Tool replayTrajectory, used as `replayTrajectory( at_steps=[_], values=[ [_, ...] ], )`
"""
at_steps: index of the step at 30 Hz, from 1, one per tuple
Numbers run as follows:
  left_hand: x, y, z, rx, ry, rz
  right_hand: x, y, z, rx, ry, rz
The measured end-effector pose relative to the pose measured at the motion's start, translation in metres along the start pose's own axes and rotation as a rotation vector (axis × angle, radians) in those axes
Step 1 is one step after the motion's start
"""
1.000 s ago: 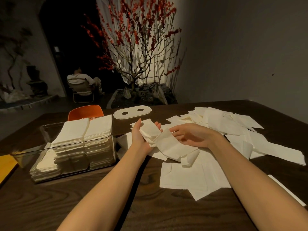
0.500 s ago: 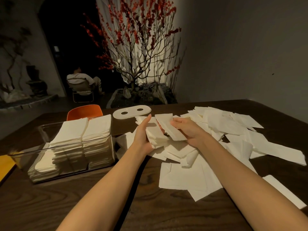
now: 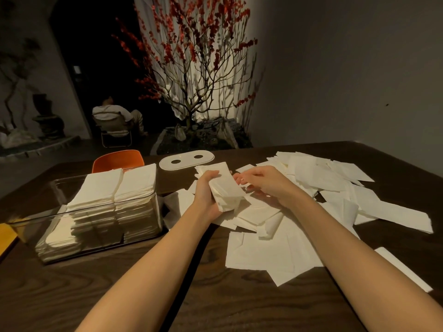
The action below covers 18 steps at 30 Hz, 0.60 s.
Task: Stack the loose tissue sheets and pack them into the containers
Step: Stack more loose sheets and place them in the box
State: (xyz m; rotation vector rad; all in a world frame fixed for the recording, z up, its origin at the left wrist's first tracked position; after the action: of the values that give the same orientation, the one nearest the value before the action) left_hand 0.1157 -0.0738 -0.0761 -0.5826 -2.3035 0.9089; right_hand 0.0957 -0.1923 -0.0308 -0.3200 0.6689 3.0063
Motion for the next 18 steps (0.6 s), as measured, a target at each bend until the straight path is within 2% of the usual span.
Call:
replayTrajectory(
  at_steps=[5,7,11,15,18],
  values=[
    [-0.002,0.008,-0.006,0.047,-0.013,-0.017,0.031,-0.009,0.01,0.553,0.08,0.538],
    [-0.004,0.011,-0.011,0.038,-0.039,-0.034,0.037,-0.014,0.009,0.719,0.042,0.618],
    [-0.001,0.014,-0.015,0.031,-0.092,-0.063,0.043,-0.028,-0.002,1.039,-0.021,0.656],
    [0.007,0.011,-0.014,0.009,-0.12,-0.063,0.042,-0.033,0.0,1.101,-0.006,0.6],
    [0.011,0.008,-0.015,-0.007,-0.135,-0.072,0.034,-0.032,0.002,1.149,0.063,0.471]
  ],
)
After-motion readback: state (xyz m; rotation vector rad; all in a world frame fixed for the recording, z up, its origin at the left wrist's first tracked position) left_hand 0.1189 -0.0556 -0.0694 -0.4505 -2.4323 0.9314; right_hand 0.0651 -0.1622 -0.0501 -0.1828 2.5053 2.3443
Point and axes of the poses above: each hand's wrist, its own x-axis away from the middle knuckle, its own y-axis out of the back of the hand, z = x × y, the point moved 8 cm from there along -x, towards the middle knuckle, and after that the axes turned 12 degrees about y, right-handed, at the moved point
